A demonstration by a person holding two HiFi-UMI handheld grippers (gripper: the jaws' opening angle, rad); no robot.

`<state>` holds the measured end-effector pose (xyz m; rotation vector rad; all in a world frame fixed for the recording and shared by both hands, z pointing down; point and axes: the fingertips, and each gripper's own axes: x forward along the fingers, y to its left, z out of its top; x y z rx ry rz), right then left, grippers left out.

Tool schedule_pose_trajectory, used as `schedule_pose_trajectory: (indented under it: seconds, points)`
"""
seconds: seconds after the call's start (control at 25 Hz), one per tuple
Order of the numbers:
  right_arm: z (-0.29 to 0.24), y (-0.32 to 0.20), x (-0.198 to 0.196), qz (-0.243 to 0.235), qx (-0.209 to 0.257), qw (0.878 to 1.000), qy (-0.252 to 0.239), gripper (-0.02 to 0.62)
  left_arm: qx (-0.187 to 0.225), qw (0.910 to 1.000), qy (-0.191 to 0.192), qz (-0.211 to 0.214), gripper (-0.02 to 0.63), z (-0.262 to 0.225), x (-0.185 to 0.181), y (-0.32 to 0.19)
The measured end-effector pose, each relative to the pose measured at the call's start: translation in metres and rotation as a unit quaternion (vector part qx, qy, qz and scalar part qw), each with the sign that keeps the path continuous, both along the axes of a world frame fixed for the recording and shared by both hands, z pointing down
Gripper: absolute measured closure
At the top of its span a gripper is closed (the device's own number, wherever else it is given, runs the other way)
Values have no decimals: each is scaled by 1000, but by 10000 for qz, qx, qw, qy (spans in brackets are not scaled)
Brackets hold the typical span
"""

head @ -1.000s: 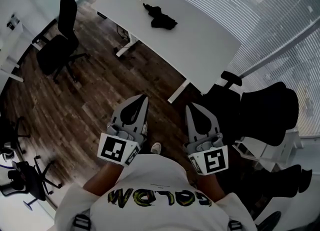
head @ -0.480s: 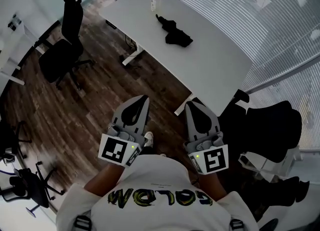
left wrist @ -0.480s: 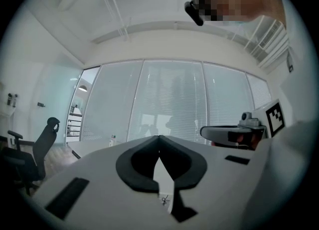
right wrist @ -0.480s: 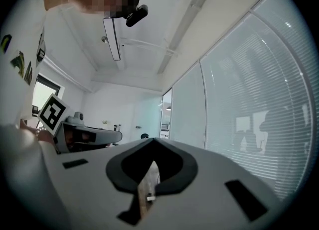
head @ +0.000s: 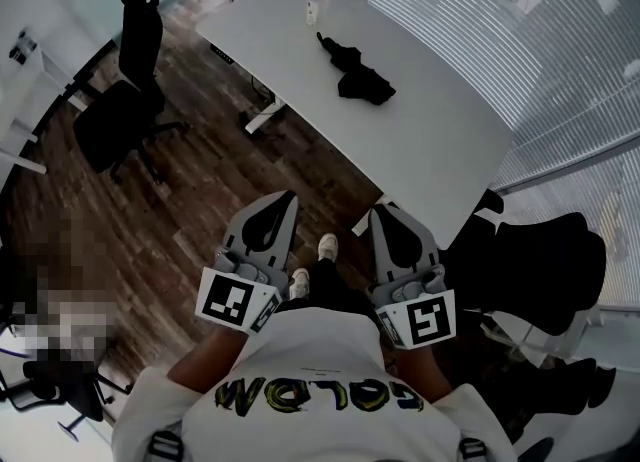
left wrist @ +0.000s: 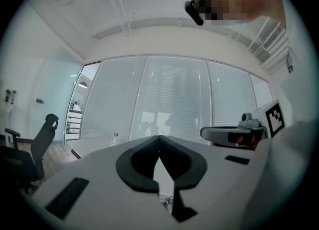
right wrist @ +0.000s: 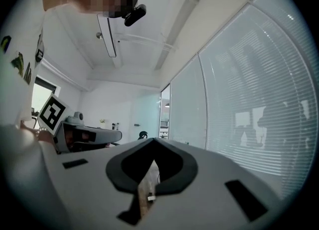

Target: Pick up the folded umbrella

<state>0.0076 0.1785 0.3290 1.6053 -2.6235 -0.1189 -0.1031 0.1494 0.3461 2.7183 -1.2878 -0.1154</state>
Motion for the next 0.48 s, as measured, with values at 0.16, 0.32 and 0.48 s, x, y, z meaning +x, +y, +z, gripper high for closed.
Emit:
schedule_pose_trajectory:
  seconds: [0.16, 0.32, 0.48]
  points:
    - [3, -30, 4, -39, 11, 10000, 24, 584, -11, 10000, 1, -48, 595, 3, 3, -28]
    - [3, -72, 15, -95, 36, 9999, -41, 585, -13, 10000, -15, -89, 595, 5, 13, -69]
    - [-2, -117, 29, -169, 99, 9998, -72, 585, 45, 9999, -39, -118, 595, 0, 30, -114]
